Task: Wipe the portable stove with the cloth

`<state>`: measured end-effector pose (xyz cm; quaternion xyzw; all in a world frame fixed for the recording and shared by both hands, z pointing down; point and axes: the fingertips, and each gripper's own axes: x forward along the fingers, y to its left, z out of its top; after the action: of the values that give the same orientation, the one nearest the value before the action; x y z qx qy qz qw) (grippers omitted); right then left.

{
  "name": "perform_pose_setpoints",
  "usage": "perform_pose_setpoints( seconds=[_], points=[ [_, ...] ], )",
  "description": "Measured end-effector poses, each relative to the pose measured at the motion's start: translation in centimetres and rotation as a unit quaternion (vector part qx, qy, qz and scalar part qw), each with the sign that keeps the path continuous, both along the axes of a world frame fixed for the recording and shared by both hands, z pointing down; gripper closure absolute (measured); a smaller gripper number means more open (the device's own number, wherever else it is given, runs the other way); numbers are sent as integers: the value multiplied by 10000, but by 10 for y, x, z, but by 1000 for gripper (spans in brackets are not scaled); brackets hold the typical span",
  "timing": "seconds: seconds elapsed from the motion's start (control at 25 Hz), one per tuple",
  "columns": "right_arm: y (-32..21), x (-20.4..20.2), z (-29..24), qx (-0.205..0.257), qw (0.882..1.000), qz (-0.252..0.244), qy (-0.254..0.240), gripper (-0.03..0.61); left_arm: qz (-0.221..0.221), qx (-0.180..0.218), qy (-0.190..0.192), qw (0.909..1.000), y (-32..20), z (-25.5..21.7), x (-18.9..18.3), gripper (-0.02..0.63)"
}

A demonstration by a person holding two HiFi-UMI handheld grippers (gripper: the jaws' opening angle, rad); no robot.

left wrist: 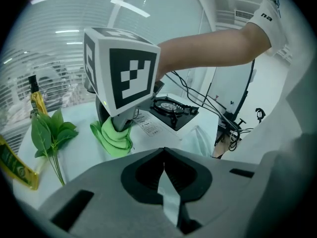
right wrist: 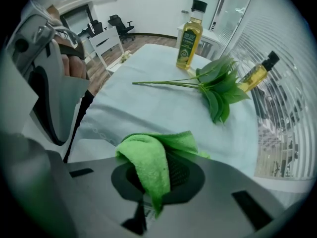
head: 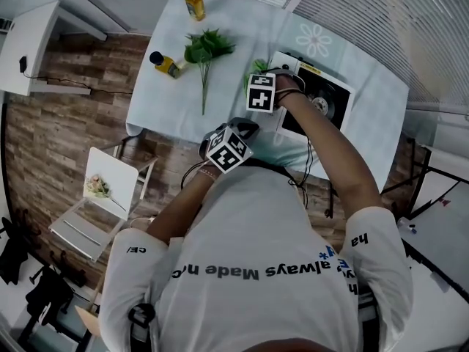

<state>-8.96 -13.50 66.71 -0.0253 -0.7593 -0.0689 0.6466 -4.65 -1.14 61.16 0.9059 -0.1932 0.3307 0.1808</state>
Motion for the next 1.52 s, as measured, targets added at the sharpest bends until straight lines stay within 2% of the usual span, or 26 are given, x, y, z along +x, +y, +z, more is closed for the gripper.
perform_pose_setpoints(
  seconds=[0.36,0.48,0.56,0.6,0.68,0.84,1.0,1.12,1.2,1.32,1.4,1.52],
  points=[
    [59,-15,-5,-275,9992,49,-277,555,63,32,-101,9999,11,-1,-15,601],
    [65,-19,-19,-373,9946,515,-822,555,18,71,-81,9999,9,-4,-19,601],
    [60,-16,-38,-335,9834,1092,-1409,555,-5,108,4,9999,7,-12,-22,601],
    [55,-13,-51,-251,9742,1417,-1740,555,-40,145,73,9999,5,-17,-23,601],
    [42,-3,-83,21,9480,2074,-2415,555,-179,272,271,9991,-3,-34,-25,601],
    [27,33,-146,695,8755,3269,-3491,555,-538,749,743,9930,-28,-80,-29,601],
    [26,73,-204,1393,8016,4027,-4194,555,-726,1342,1201,9810,-52,-130,-26,601],
    [33,100,-247,1869,7567,4334,-4524,555,-832,1661,1557,9702,-64,-167,-20,601],
    [38,115,-272,2149,7316,4452,-4694,555,-887,1836,1807,9622,-70,-192,-14,601],
    [46,132,-302,2288,6979,4644,-4950,555,-908,2057,2061,9523,-75,-221,-5,601],
    [53,140,-318,2354,6816,4708,-5083,555,-929,2139,2266,9457,-78,-238,0,601],
    [60,150,-339,2573,6661,4730,-5162,555,-895,2297,2499,9364,-82,-262,10,601]
  ],
)
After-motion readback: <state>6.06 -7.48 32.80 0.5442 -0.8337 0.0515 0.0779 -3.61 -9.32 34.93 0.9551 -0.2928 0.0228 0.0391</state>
